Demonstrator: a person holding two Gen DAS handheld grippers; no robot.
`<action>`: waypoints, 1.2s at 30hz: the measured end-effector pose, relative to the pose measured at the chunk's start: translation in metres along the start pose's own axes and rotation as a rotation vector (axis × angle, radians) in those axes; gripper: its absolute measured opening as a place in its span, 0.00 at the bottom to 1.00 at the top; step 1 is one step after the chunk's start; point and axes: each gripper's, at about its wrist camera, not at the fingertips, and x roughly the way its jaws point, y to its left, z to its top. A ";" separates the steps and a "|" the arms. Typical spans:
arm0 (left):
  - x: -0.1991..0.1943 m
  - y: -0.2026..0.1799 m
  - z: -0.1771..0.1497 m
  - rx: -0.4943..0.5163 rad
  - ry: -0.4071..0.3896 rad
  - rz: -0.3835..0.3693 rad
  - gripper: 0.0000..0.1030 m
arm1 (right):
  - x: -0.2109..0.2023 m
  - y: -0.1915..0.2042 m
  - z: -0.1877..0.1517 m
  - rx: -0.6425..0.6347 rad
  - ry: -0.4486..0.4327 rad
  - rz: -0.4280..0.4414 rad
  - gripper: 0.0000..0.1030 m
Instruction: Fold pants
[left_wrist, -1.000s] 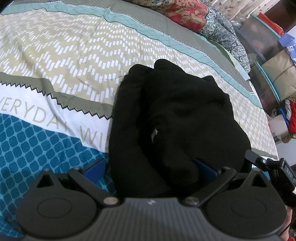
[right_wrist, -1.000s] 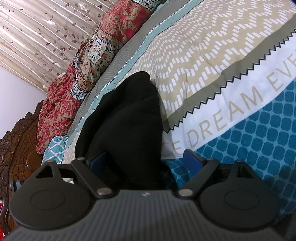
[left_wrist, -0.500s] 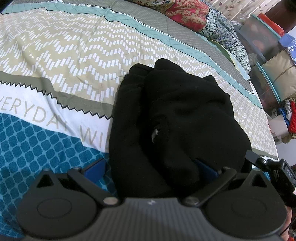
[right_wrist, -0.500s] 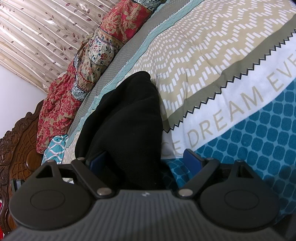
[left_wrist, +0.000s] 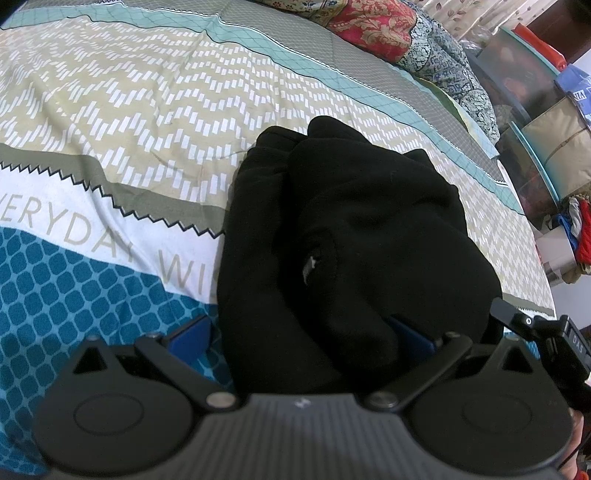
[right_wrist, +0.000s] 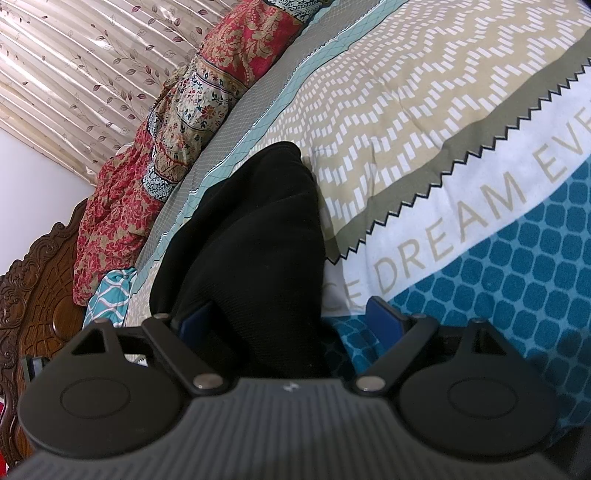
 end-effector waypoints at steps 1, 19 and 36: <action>0.000 0.000 0.000 -0.001 0.000 0.000 1.00 | 0.000 0.000 0.000 0.000 0.000 0.000 0.88; -0.031 0.019 0.025 -0.066 -0.063 -0.113 1.00 | -0.008 0.024 0.016 -0.161 0.019 -0.045 0.87; 0.002 0.019 0.023 -0.139 0.075 -0.226 1.00 | 0.034 0.027 0.015 -0.165 0.174 0.087 0.88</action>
